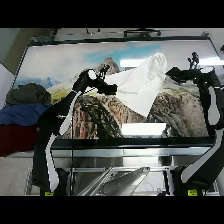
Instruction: Fold the shirts.
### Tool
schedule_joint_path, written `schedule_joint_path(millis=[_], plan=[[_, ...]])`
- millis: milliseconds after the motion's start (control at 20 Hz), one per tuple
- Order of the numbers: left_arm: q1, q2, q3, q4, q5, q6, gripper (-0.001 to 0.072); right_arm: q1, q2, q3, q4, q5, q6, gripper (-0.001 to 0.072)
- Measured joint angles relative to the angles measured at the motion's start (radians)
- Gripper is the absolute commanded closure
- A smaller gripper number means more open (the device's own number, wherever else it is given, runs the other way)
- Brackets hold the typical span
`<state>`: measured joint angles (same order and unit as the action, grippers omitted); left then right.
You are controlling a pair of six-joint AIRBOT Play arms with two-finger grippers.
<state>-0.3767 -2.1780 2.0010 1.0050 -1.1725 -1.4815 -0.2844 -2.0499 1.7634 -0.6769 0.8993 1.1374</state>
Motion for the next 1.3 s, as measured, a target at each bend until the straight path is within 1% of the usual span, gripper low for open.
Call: schedule_joint_path(millis=[50, 100, 150, 200, 250, 300, 350, 600, 700, 850, 950, 1100, 1200, 1300], plan=[[0.004, 0.0, 0.003, -0.002, -0.02, 0.0, 0.0692, 0.013, -0.016, 0.004, 0.028, -0.016, -0.008, 0.0285], [0.008, -0.001, 0.005, -0.002, -0.033, 0.005, 0.0692, 0.027, -0.034, 0.01, 0.048, -0.027, -0.016, 0.0288], [0.01, -0.001, 0.006, -0.002, -0.05, 0.01, 0.0692, 0.04, -0.05, 0.016, 0.063, -0.036, -0.023, 0.0345], [0.011, -0.001, 0.008, -0.003, -0.067, 0.016, 0.0692, 0.053, -0.065, 0.024, 0.073, -0.041, -0.025, 0.0447], [0.012, -0.001, 0.008, -0.003, -0.08, 0.024, 0.0692, 0.064, -0.079, 0.032, 0.083, -0.046, -0.028, 0.0499], [0.013, -0.001, 0.008, -0.003, -0.092, 0.028, 0.0692, 0.071, -0.09, 0.04, 0.088, -0.05, -0.028, 0.0657], [0.014, -0.001, 0.009, -0.006, -0.104, 0.035, 0.0692, 0.076, -0.097, 0.047, 0.093, -0.053, -0.027, 0.0692], [0.031, 0.019, 0.009, -0.005, -0.16, 0.067, 0.0692, 0.061, -0.064, 0.066, 0.098, 0.009, -0.005, 0.0695], [0.062, 0.054, 0.009, -0.005, -0.186, 0.073, 0.0692, 0.032, -0.003, 0.069, 0.097, 0.063, -0.004, 0.0695], [0.135, 0.158, 0.009, -0.03, -0.233, 0.09, 0.0692, -0.024, 0.126, 0.071, 0.095, 0.165, -0.001, 0.0695], [0.196, 0.251, 0.009, -0.103, -0.266, 0.128, 0.0691, -0.067, 0.237, 0.071, 0.095, 0.235, 0.002, 0.0695], [0.304, 0.414, 0.009, -0.287, -0.325, 0.184, 0.0691, -0.129, 0.433, 0.071, 0.151, 0.319, 0.003, 0.0695], [0.375, 0.518, 0.01, -0.391, -0.358, 0.202, 0.0691, -0.158, 0.564, 0.071, 0.177, 0.362, 0.003, 0.0695], [0.441, 0.613, 0.01, -0.456, -0.393, 0.214, 0.069, -0.172, 0.687, 0.071, 0.178, 0.415, 0.021, 0.0694]])
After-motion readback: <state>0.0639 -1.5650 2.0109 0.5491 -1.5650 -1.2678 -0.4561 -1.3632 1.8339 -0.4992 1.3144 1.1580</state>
